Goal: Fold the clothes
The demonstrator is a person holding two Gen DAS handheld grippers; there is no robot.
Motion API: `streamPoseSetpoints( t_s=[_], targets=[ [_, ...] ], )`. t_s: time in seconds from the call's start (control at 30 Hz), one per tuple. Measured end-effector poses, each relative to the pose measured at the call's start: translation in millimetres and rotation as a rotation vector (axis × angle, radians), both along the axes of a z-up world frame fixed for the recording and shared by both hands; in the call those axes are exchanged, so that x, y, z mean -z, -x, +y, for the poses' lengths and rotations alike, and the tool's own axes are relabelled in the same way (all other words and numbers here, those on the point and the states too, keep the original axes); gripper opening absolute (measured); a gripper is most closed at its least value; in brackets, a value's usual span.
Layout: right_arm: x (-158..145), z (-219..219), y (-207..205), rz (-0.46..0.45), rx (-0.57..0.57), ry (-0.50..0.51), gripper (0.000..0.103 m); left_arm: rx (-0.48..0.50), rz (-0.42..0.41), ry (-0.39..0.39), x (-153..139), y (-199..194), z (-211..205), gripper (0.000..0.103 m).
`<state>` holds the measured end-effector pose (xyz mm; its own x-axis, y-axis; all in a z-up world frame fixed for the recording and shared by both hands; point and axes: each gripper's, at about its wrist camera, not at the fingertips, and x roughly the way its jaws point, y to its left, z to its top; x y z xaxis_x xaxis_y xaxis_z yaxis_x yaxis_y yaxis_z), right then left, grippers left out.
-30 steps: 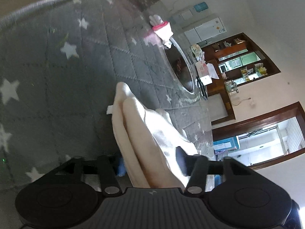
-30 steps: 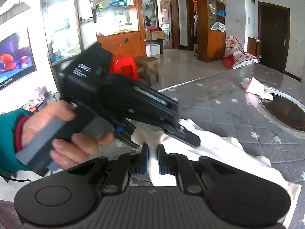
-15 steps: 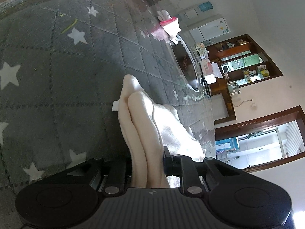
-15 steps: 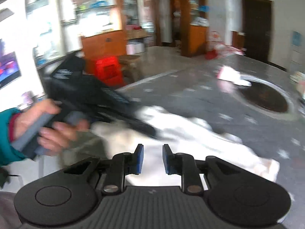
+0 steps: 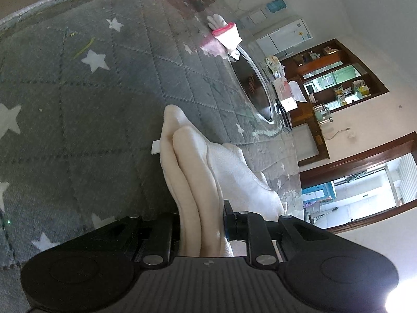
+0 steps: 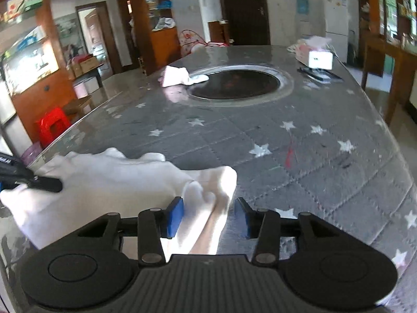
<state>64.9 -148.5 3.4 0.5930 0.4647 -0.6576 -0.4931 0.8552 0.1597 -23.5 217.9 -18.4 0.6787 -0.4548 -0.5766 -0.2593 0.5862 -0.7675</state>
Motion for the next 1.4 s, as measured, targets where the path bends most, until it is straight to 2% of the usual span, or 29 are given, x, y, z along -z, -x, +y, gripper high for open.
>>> streamPoseSetpoints(
  t_s=[0.1,0.13,0.17,0.23,0.27,0.33,0.63,1.07,1.2,1.4],
  targets=[
    [3.0,-3.6,1.6,0.009,-0.001,-0.050,0.042,0.008,-0.005,-0.013,-0.9,-0.6,-0.5,0.020],
    [3.0,-2.9,2.5,0.014,-0.008,-0.062,0.038,0.012,-0.008,-0.024,-1.9,-0.8,-1.5,0.020],
    [3.0,-2.1,3.4,0.020,-0.015,-0.075,0.026,0.017,-0.011,-0.041,-3.4,-1.2,-3.1,0.020],
    [2.0,0.2,6.0,0.021,-0.025,-0.092,0.014,0.028,-0.017,-0.077,-6.8,-2.0,-6.5,0.019],
    [1.1,1.9,7.7,0.017,-0.029,-0.097,0.013,0.036,-0.019,-0.103,-9.8,-2.0,-9.2,0.019],
    [-4.4,2.4,13.1,-0.003,-0.024,-0.096,0.012,0.051,-0.024,-0.151,-15.8,-2.2,-14.5,0.019],
    [-51.6,-20.3,34.0,-0.138,0.012,-0.104,0.011,0.148,-0.124,-0.238,-60.3,-22.2,-47.4,0.018],
    [-111.4,-90.7,20.1,-0.288,0.189,-0.010,0.011,0.291,-0.219,-0.269,-100.2,-97.4,-139.3,0.018],
    [-113.4,-108.5,7.9,-0.297,0.233,0.017,0.011,0.320,-0.226,-0.284,-98.6,-117.8,-165.4,0.018],
    [-99.5,-129.9,-14.7,-0.270,0.285,0.033,0.011,0.360,-0.206,-0.326,-86.0,-144.0,-198.4,0.018]
  ],
)
